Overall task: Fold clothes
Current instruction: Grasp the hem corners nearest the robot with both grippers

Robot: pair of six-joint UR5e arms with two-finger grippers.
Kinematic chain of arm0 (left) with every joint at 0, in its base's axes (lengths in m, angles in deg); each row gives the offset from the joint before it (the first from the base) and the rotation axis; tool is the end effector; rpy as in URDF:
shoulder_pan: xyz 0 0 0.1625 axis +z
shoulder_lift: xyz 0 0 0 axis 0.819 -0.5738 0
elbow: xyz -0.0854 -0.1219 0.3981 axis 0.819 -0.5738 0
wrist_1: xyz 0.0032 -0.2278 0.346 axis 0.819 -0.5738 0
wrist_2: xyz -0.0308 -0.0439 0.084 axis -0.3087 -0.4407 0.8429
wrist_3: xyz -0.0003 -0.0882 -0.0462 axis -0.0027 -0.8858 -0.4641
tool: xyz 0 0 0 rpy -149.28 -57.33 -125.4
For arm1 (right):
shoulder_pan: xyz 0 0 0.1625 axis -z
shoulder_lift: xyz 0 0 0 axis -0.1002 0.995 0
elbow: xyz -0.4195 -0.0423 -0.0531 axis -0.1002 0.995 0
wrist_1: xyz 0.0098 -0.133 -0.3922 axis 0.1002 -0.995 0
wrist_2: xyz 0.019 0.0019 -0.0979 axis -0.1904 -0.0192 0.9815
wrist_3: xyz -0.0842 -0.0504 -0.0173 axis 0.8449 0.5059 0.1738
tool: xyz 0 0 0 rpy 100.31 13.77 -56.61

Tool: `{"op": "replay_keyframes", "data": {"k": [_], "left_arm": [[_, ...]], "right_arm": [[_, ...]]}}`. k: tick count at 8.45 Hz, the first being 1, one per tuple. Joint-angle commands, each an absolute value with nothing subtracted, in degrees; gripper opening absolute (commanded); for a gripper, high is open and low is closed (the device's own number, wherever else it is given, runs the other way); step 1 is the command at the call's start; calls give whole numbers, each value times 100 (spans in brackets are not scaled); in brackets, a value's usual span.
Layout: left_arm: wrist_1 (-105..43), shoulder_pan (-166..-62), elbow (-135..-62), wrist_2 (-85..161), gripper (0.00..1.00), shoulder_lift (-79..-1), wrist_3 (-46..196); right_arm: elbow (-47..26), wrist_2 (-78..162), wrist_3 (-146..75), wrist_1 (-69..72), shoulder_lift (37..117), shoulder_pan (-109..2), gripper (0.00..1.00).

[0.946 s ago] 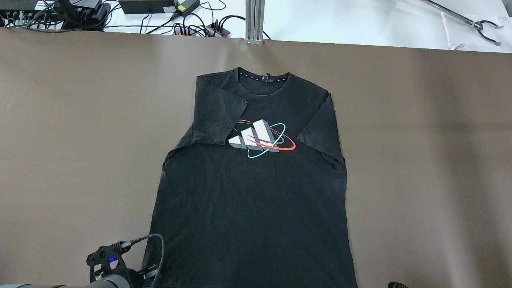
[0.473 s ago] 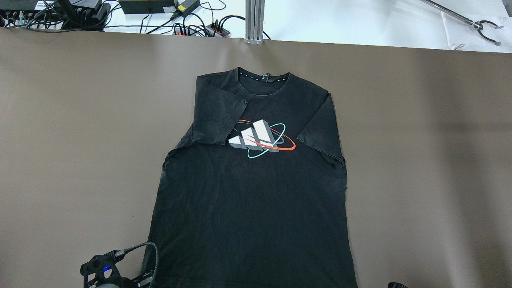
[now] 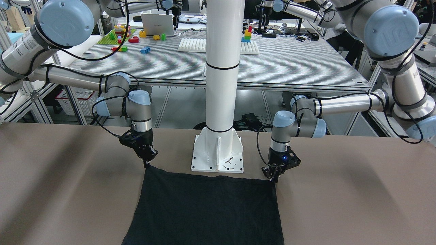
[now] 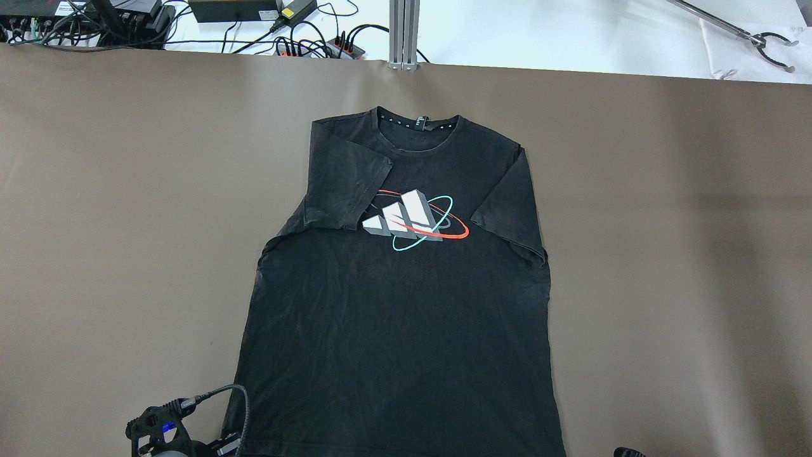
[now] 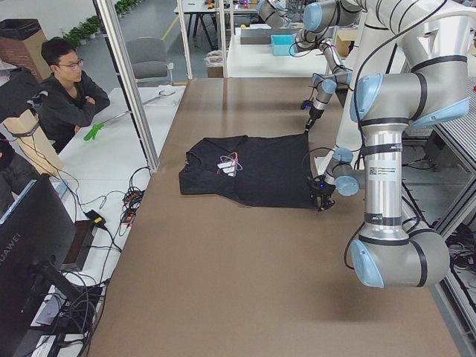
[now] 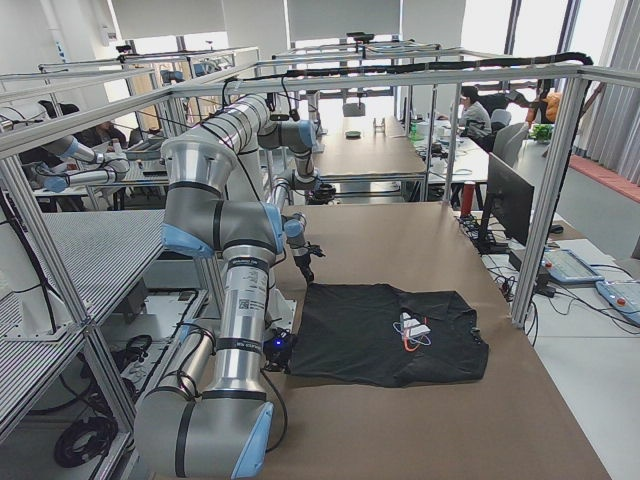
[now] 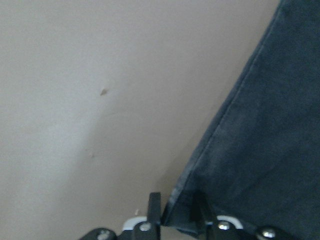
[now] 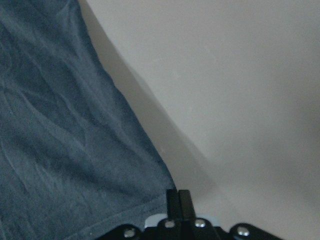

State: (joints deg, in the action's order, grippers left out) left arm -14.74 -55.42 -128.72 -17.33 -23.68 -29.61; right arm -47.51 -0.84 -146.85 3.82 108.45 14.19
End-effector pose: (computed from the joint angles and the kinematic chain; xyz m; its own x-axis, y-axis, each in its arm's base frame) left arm 0.4855 -0.1595 0.3649 0.5391 -0.4819 -0.6908 0.4940 0.8452 -0.2040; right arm -0.4177 -0.1137 0.3883 0.4710 0.5016 0.7256 -0.5538 0.8085 -0.1994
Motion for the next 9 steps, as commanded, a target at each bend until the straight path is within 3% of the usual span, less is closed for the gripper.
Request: {"op": "replay_keyframes", "data": {"k": [1,6,9], "left_arm": [[-1473,-5543,-12933,-1792,4,-2366,-2968],[-1447,-5743,-13495,-1880,0,-2532,-2742],[-1438,-7321,-13243,-2782,0,-3461,-1513]], "right_arm": [[-4761,-67,-14689,383,10835,1410,0],[-5068,-119,-14531,374,10791,903,0],[-4868,-1519,-13015,78,9925,-657,0]]}}
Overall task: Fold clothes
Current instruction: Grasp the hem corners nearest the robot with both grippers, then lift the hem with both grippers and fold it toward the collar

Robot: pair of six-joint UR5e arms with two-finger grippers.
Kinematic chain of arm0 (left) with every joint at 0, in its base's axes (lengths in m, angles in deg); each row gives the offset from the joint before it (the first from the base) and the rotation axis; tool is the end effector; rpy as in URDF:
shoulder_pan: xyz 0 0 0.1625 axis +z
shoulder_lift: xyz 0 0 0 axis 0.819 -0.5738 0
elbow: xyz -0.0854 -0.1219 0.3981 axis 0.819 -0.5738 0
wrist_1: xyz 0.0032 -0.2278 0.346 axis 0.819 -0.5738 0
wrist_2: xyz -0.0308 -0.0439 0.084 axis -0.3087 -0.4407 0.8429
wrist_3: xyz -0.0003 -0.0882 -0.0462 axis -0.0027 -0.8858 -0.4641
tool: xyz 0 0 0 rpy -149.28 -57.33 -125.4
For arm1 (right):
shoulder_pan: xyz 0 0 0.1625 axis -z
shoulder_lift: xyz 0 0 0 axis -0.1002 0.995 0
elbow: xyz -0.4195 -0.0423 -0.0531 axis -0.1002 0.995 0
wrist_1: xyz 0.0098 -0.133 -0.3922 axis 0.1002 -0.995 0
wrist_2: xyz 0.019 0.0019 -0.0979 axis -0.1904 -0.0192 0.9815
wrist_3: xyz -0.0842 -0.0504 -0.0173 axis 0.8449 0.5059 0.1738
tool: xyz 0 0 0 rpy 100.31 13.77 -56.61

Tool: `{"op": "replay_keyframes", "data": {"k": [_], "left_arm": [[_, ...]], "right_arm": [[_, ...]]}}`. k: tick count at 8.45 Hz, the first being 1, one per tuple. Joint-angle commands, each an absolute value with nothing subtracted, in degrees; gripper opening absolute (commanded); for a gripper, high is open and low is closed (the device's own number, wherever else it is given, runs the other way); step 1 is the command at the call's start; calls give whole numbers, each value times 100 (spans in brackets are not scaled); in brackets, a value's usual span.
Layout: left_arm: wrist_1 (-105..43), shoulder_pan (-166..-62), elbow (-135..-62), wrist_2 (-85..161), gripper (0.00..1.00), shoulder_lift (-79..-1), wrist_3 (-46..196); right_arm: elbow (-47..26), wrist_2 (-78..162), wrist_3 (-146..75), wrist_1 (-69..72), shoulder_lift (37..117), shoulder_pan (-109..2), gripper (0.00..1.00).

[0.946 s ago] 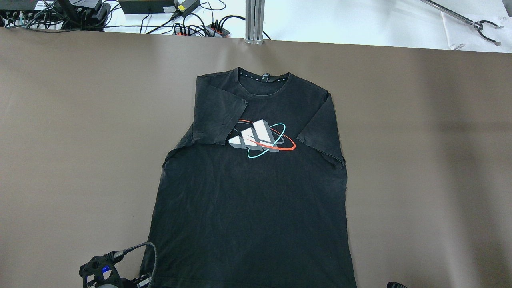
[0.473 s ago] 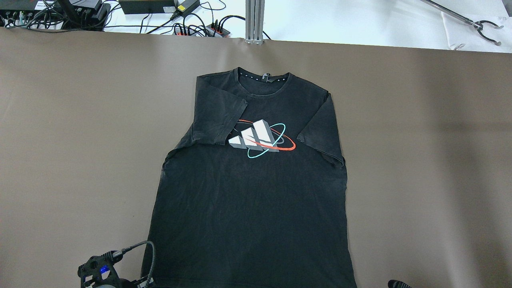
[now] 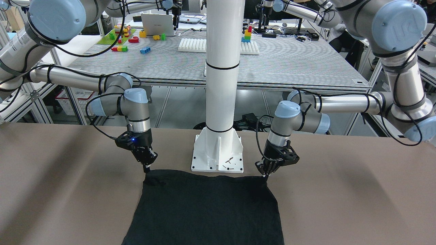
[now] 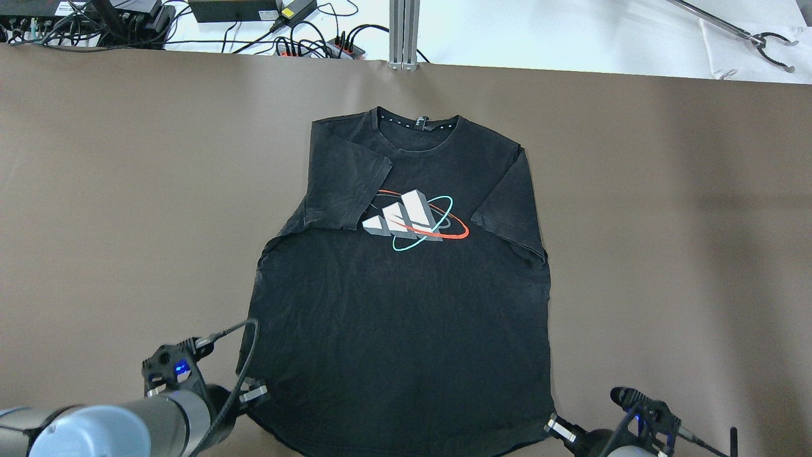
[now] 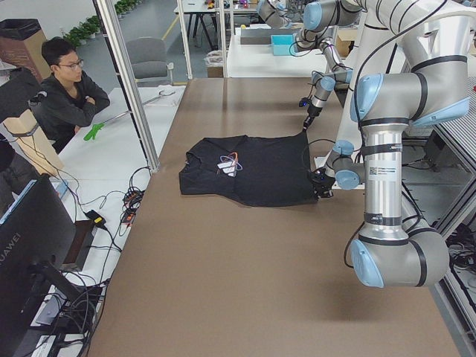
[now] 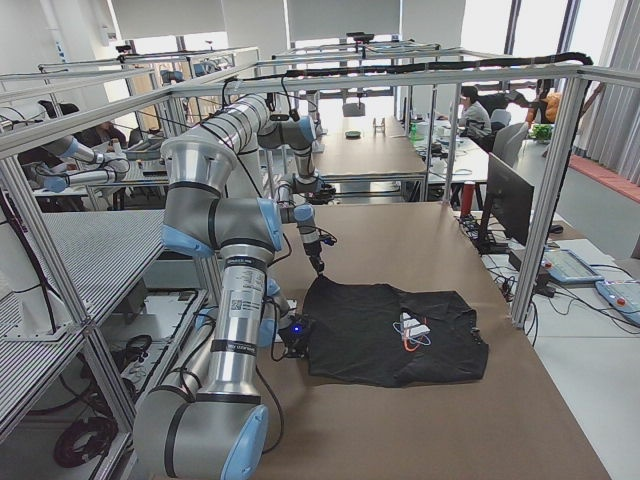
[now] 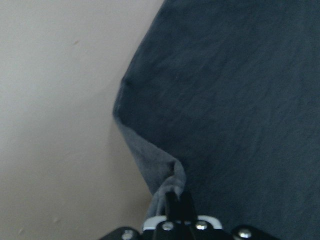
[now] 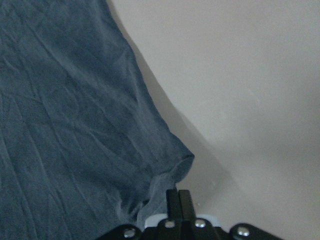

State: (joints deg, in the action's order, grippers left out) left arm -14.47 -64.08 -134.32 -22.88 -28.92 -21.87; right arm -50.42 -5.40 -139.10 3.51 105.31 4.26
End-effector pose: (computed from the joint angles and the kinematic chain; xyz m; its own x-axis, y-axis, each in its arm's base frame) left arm 0.4477 -0.2198 0.2795 0.4275 -0.4385 -0.7905 0.4522 0.8609 -0.2331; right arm -0.3945 -0.1767 0.3454 0.4176 0.4891 0.7658 -0.5668 0.7989 -0.2012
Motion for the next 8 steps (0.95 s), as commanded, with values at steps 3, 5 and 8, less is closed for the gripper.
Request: {"op": "replay_keyframes", "data": {"k": [3,5,8], "left_arm": [[-1464,-8273,-12207,-3100,0,-4421,-1072],[-1517,-8880,-11688,-3442,0,-4799,-965],[-1526,-9469,-11116,-3741,0,-5178,-850]], "right_arm": [[-4034,-2193,-11968,-847,8648,-1804,0],[-3944,-2438,-11062,-857,8629,-2603,0],[-3331,-2809,-10454,-839,8182,-3369,0]]}}
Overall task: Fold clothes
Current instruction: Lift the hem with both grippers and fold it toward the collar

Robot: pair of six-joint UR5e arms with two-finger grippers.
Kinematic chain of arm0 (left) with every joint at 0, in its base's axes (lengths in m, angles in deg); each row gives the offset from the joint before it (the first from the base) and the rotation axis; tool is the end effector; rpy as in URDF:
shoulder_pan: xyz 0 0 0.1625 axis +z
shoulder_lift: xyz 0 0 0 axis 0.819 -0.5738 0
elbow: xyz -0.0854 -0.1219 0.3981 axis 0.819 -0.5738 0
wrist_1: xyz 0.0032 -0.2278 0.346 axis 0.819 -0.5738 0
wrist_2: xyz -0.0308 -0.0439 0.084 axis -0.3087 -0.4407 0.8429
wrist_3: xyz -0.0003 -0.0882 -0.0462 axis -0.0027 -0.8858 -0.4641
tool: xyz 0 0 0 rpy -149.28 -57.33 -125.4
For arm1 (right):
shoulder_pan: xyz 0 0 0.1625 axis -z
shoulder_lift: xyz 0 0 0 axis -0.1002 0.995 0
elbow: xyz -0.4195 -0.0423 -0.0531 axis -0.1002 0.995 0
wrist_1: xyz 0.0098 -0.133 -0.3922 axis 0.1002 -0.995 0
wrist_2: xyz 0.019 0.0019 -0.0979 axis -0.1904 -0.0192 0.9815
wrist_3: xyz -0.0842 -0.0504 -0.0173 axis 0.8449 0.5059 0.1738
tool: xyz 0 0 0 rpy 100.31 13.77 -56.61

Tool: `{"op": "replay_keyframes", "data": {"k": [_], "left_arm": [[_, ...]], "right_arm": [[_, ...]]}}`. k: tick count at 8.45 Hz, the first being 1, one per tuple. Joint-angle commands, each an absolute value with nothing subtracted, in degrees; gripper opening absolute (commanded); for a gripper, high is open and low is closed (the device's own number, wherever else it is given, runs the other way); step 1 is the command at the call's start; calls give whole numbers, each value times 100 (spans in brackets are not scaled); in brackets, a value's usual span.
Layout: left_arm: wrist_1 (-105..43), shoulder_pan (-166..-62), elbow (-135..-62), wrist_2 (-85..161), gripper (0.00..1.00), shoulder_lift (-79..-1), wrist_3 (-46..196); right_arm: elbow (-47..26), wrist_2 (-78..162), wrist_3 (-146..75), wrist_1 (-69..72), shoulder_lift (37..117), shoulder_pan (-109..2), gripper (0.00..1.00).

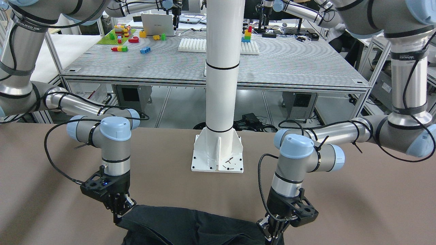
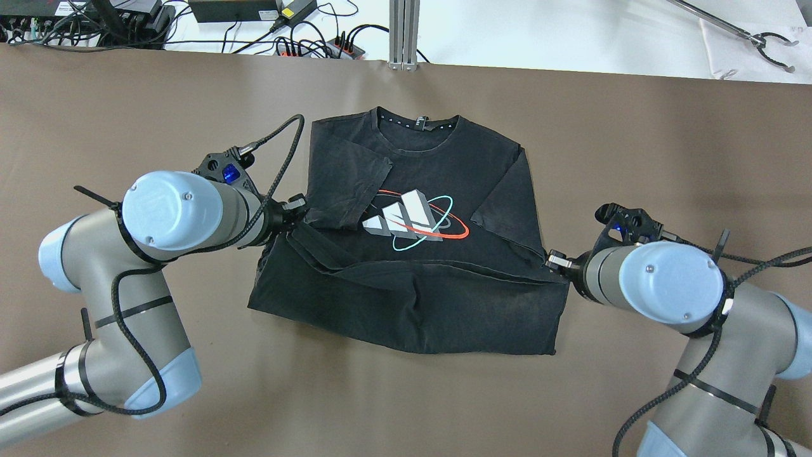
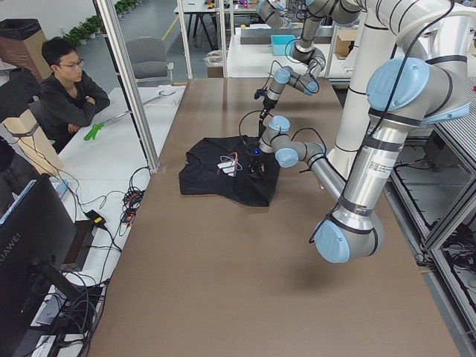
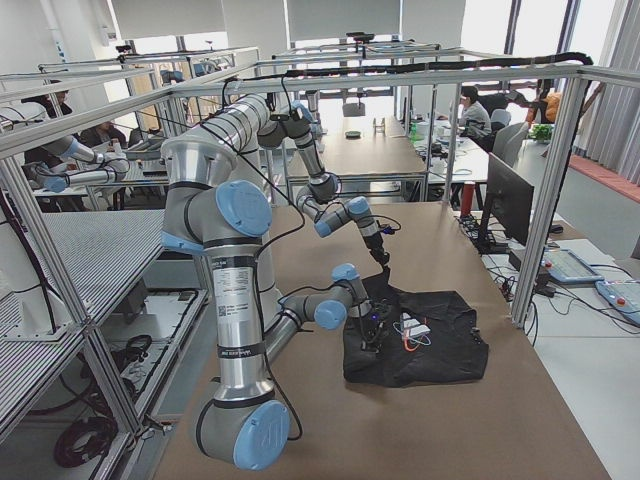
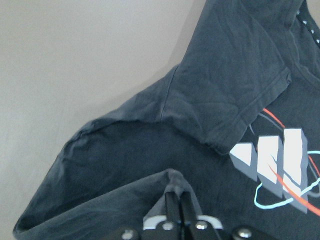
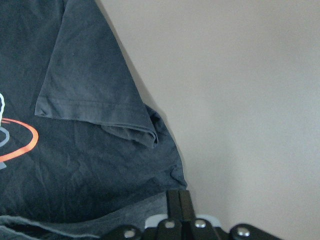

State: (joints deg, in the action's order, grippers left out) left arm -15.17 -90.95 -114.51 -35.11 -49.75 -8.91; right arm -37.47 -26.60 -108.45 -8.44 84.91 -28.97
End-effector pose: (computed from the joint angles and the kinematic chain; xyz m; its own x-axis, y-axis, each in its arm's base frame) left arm 0.4258 -0.4636 0.2211 0.3573 -0.4449 -0.8212 0.5902 0.7890 -0.1707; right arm -0.3554 -0.4046 0.3146 0.5816 0.3987 0.7091 -0.5484 0.8359 -0.0202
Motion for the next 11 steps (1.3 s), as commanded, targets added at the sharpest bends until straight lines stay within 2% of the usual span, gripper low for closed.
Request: {"op": "replay_keyframes", "data": {"k": [1,6,11], "left_arm": [[-1526,-9602,-11036,-3804,0,-5187,-824],[-1535,-9946,-10869,-4051,0,-5196,-815],[-1674,-10060,-10606,-4051,0,-5196,-736]], "right_arm": [[-3189,-2948,-10165,-839,8128,-3597,0],[-2301,-3108,-9574,-830,7241,-4381,0],[-854,-3055,-9451,-305,6398,-4487,0]]}}
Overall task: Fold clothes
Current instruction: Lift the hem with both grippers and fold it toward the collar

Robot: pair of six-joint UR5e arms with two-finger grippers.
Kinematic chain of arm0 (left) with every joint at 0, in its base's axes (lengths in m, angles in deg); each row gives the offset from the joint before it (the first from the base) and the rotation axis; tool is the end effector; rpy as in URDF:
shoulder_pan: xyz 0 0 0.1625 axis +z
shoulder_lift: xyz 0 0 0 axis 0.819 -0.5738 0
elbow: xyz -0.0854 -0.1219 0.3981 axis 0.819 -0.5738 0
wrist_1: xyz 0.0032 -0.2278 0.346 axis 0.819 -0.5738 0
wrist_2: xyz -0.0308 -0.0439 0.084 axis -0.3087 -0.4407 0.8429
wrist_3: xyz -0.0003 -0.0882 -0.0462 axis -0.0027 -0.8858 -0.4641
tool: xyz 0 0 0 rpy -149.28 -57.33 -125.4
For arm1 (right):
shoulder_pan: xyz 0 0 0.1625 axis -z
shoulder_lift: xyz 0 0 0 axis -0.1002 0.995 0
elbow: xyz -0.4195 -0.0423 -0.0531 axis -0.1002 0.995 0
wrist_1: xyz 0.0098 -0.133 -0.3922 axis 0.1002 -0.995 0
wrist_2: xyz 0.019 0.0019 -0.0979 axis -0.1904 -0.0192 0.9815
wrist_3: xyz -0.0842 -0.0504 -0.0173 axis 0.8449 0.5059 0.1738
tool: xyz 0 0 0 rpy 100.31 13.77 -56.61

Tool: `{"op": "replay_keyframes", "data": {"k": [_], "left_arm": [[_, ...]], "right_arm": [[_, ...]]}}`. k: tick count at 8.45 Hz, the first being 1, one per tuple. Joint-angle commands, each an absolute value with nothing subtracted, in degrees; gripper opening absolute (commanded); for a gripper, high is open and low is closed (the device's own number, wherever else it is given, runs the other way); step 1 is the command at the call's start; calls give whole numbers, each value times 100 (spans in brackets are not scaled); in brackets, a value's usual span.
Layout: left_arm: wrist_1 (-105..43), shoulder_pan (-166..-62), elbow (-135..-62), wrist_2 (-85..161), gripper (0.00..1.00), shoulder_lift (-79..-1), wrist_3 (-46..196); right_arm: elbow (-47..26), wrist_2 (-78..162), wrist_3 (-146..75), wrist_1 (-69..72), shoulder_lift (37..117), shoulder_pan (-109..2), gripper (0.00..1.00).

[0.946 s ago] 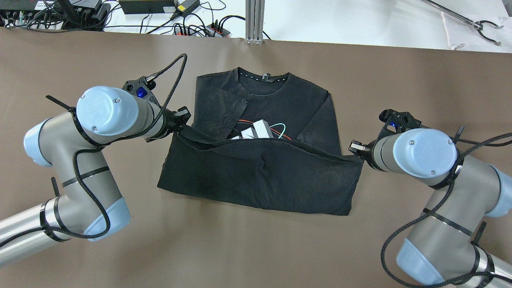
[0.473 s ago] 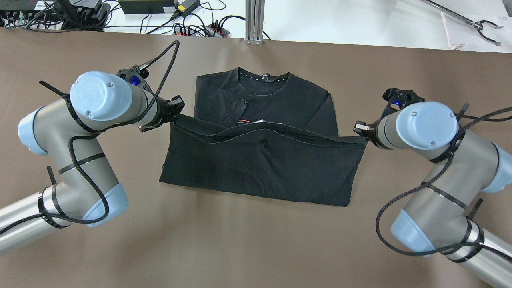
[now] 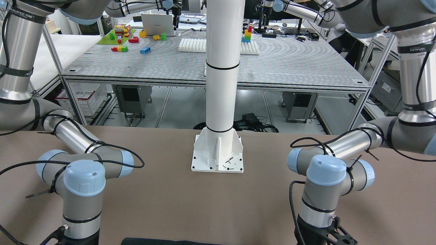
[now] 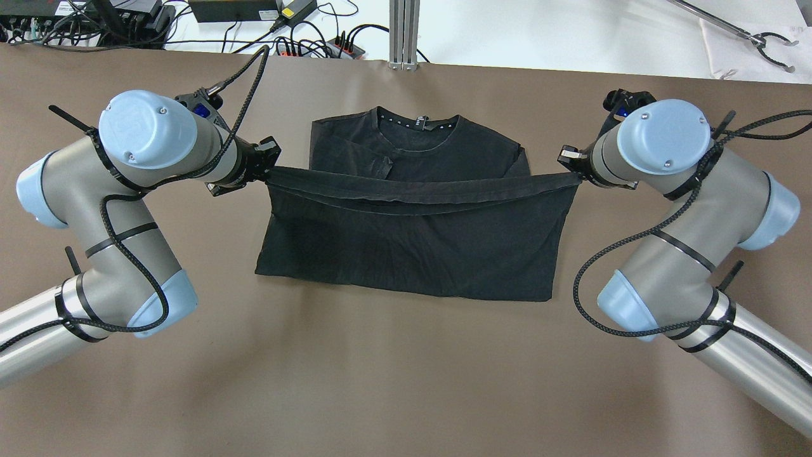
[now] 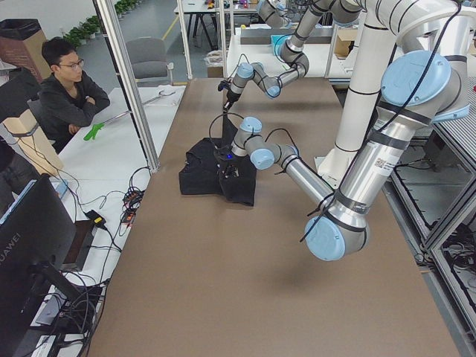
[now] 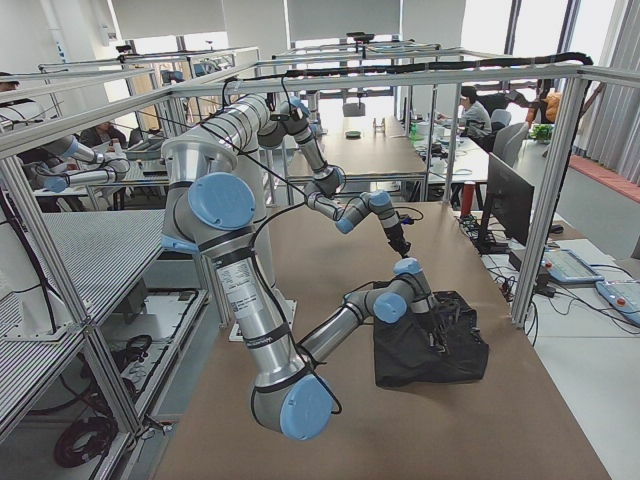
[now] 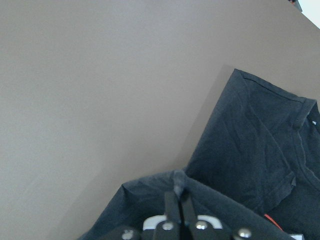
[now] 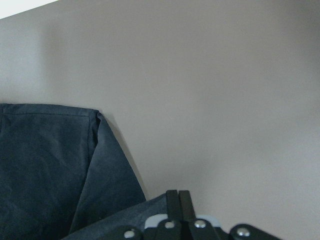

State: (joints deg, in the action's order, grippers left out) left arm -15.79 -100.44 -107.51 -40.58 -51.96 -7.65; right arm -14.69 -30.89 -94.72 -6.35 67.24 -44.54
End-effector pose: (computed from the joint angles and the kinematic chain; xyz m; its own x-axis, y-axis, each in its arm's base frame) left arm 0.3767 -0.5476 0.2459 0.3436 -0.5302 -0.7752 0.6526 0.7284 -0.2089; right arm -0.3311 -0.5908 0.3017 0.6330 0.3875 0.6702 -0.5838 0.8075 0.0846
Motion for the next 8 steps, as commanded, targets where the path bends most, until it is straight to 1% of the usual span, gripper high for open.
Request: {"op": "replay_keyframes", "data": {"k": [1,3,4,5,6,8], "left_arm": [[-1962,-10069,-10361,-4051,0,-5205,-736],[-2359,-10165,-9624,-4051,0,-5633,-736],[-2491,-10270,-9385,-4059,0,-5783,-727],[-2536,-10341,-9096,-4068,0,-5976,-675],[-2580,-10350,-8832,-4059,0,-6144,-631],[-3096,-10490,-8348,-4068,0,-6198,-569]], "right_arm": [[-310,-3047,-9450,-7,6109,-4496,0],[159,-3029,-9450,171,5843,-4610,0],[518,-2924,-9459,407,5799,-4610,0],[686,-2819,-9477,713,5859,-4610,0],[697,-2818,-9512,725,5851,-4610,0],[732,-2818,-9529,734,5834,-4602,1]]}}
